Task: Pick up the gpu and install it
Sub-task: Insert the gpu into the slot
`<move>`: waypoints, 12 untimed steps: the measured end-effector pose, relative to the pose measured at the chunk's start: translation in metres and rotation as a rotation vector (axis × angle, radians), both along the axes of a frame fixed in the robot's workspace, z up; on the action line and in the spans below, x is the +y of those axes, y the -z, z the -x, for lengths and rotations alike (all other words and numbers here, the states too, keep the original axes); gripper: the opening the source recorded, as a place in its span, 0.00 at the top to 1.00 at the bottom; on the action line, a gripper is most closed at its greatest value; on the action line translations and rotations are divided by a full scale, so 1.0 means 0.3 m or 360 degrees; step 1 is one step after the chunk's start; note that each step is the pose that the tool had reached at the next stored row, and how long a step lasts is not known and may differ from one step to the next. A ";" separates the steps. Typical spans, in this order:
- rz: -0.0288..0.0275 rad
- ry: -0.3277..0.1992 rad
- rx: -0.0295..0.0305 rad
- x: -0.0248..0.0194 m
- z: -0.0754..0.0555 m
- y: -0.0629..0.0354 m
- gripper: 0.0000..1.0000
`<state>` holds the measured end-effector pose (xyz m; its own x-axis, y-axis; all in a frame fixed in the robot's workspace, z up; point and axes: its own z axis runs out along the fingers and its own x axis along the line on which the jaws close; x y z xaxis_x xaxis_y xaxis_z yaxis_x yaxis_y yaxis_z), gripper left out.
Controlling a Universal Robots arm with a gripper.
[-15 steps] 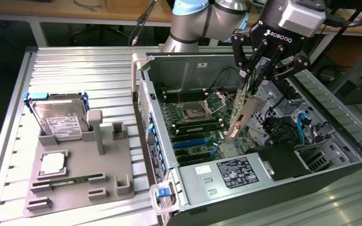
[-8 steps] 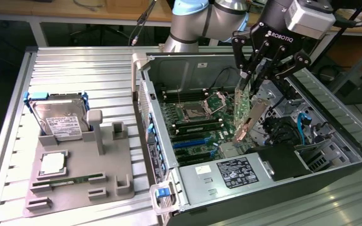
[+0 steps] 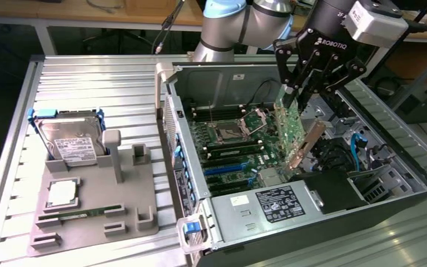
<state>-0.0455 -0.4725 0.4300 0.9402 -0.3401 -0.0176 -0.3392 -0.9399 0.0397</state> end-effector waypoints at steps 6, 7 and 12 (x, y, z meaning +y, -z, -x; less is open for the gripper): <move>0.00000 -0.0152 0.00000 0.000 0.000 0.000 0.73; 0.00000 -0.0183 0.00000 0.000 0.000 0.000 0.73; 0.00000 -0.0303 -0.00001 0.000 0.000 0.000 0.73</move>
